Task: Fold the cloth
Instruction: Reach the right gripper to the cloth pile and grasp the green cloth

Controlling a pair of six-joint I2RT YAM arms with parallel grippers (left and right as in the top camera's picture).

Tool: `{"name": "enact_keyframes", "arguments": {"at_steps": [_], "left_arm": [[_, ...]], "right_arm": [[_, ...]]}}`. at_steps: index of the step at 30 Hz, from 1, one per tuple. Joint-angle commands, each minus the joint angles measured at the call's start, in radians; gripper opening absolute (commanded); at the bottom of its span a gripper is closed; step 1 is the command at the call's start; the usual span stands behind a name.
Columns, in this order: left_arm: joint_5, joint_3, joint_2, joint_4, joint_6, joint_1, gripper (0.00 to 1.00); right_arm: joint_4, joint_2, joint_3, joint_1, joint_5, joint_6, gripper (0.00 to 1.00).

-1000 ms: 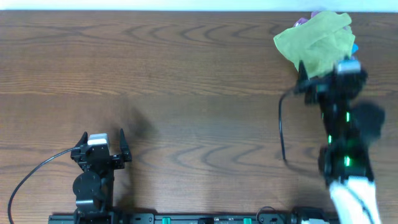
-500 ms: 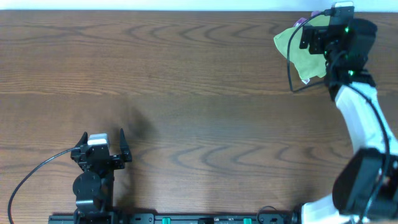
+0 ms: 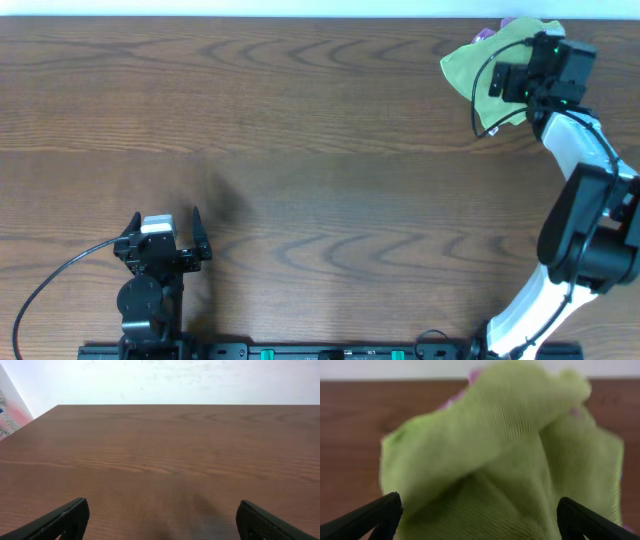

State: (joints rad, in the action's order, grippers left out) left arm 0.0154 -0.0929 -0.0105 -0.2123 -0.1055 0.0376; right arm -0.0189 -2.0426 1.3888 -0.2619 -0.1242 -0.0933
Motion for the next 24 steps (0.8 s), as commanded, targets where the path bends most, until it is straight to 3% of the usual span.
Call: {"name": "enact_keyframes", "arguments": {"at_steps": [1, 4, 7, 14, 24], "left_arm": [[0.017, 0.018, 0.005, -0.037, -0.006, 0.003, 0.95], [0.017, 0.018, 0.005, -0.037, -0.006, 0.003, 0.95], [0.017, 0.018, 0.005, -0.037, -0.006, 0.003, 0.95], [0.017, 0.018, 0.005, -0.037, -0.006, 0.003, 0.96], [0.017, 0.018, 0.005, -0.037, -0.006, 0.003, 0.95]], "right_arm": [[0.0, -0.041, 0.019, -0.019, -0.016, 0.018, 0.99], [-0.001, -0.071, 0.019, -0.021, -0.025, 0.019, 0.84], [0.0, -0.084, 0.019, -0.021, -0.032, 0.018, 0.8], [0.004, -0.085, 0.019, -0.021, -0.039, 0.018, 0.23], [-0.078, -0.043, 0.119, -0.021, -0.068, 0.032, 0.16]]}}
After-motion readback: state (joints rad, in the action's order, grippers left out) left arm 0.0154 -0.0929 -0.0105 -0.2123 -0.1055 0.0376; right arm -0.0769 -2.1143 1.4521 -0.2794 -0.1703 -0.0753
